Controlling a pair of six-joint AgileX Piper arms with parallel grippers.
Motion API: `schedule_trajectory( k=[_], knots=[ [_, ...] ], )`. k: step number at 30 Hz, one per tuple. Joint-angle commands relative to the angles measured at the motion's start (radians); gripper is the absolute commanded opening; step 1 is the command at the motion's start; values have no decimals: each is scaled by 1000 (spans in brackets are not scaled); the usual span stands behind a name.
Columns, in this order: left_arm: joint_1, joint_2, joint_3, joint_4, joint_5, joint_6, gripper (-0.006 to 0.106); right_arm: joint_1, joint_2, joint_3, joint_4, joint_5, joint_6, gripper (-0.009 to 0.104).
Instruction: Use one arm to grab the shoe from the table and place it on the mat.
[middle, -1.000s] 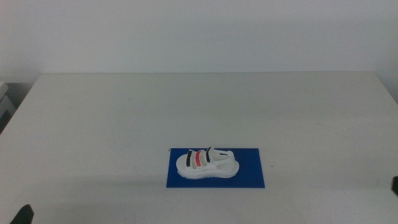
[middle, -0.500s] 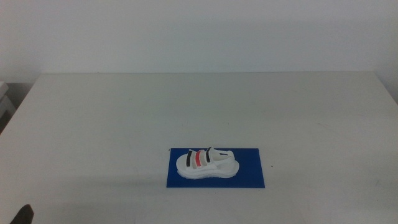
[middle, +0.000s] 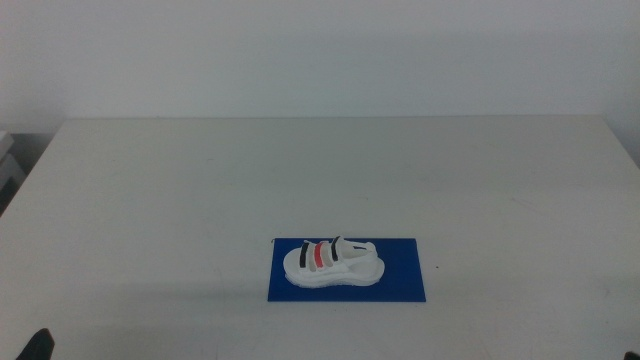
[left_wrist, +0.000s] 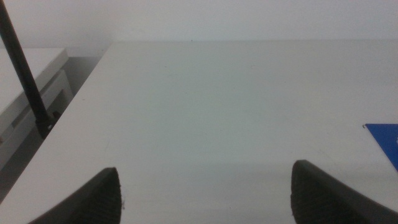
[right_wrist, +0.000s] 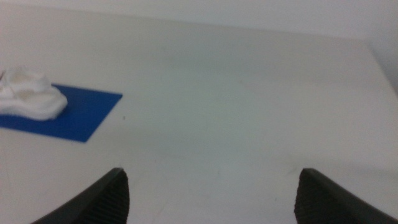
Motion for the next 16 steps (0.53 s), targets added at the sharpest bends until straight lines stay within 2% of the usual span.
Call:
schedule_trajectory(
  k=[1,9,16],
  knots=[
    [-4,-13,7,-8,-80,-5,94,-8,-26,-1,-8,-81,-3,92],
    [-4,-13,7,-8,-80,-5,94,-8,-26,63,49,-88,-3,92],
    [-4,-13,7,-8,-80,-5,94,-8,-26,68,48,-109,-3,92]
  ],
)
